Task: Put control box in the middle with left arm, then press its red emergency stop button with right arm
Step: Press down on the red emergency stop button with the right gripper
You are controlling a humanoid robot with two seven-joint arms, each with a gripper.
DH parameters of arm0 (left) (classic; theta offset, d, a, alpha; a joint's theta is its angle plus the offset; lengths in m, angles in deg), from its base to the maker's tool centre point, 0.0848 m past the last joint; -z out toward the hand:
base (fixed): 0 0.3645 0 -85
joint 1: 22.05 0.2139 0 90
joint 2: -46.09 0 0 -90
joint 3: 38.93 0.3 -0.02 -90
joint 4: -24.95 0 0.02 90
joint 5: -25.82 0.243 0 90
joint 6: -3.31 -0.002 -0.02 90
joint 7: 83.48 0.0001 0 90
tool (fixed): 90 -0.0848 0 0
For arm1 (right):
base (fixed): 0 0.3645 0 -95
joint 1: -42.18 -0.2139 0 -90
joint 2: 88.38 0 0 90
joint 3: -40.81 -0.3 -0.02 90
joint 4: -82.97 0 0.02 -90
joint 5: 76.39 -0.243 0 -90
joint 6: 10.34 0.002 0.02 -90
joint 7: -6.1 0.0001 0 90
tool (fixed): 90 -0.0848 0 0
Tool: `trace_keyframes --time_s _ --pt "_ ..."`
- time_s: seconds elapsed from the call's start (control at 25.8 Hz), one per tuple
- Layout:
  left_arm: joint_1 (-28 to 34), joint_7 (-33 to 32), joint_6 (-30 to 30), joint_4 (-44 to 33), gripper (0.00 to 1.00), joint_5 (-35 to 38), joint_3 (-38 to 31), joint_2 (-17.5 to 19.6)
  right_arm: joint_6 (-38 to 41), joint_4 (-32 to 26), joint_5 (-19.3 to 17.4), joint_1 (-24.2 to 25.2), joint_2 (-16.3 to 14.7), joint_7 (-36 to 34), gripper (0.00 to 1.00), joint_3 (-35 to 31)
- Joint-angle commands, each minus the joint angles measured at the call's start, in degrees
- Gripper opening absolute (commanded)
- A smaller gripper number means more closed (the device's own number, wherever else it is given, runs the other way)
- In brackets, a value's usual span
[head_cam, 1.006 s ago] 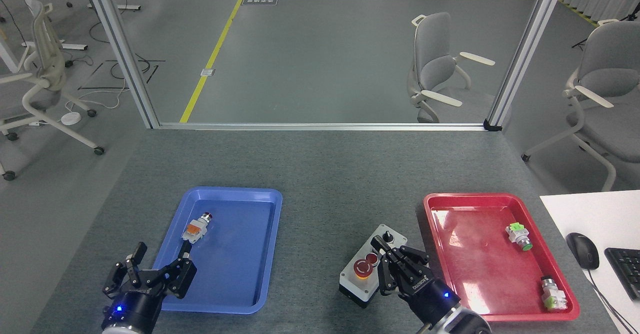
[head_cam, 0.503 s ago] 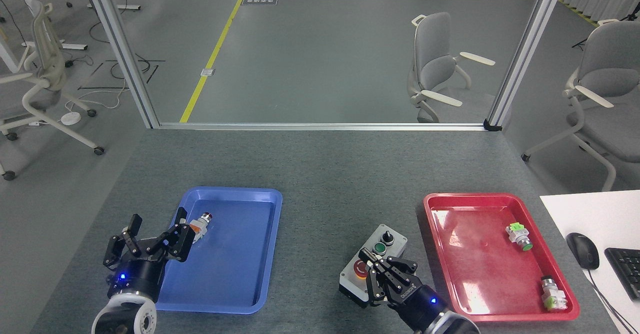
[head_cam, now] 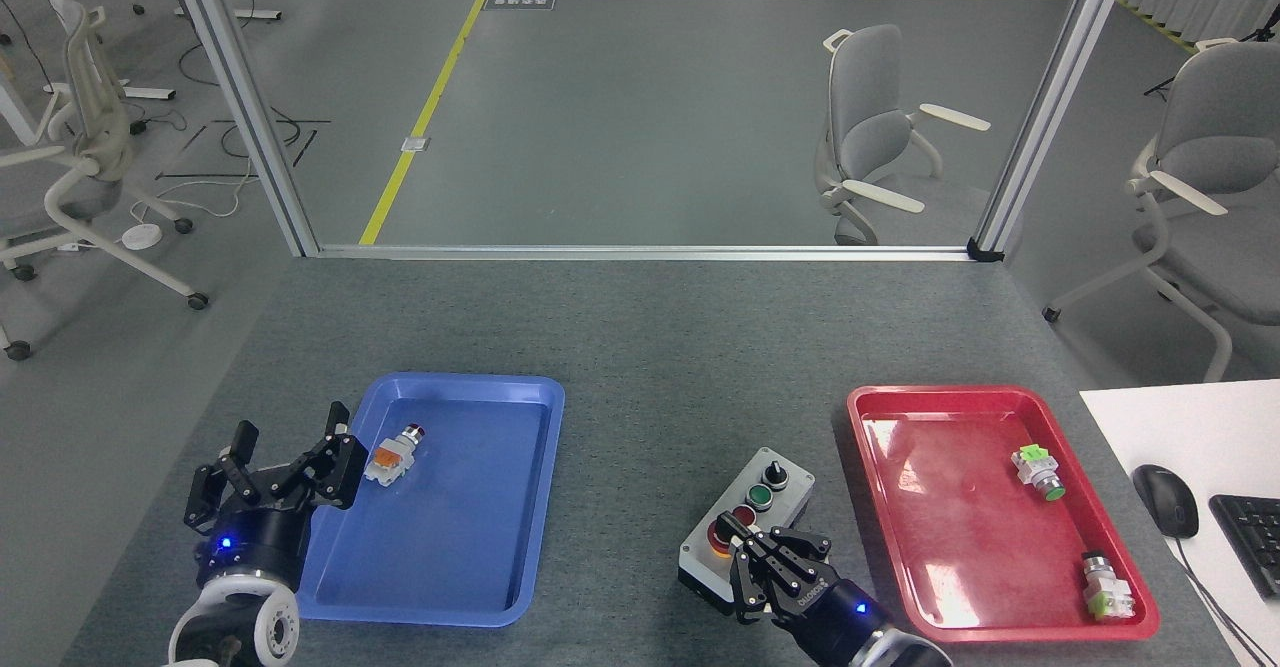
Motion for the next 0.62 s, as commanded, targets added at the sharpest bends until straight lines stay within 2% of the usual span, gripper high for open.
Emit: trace_keyframes --time_s 0.0,0.23,0.58 --pt "-0.2 -0.6 0.9 0.3 0.99 0.4 -0.2 0.5 -0.1 1.2 0.0 0.0 0.0 0.7 0.0 0.1" --pt "-3.1 -0.9 0.9 0.6 0.99 0.8 -0.1 0.2 -0.1 2.0 -0.1 0.0 0.0 2.7 0.0 0.4" --pt "-3.4 -0.9 0.8 0.8 0.99 0.8 0.0 0.5 -0.1 3.4 -0.1 0.0 0.1 4.0 0.0 1.1"
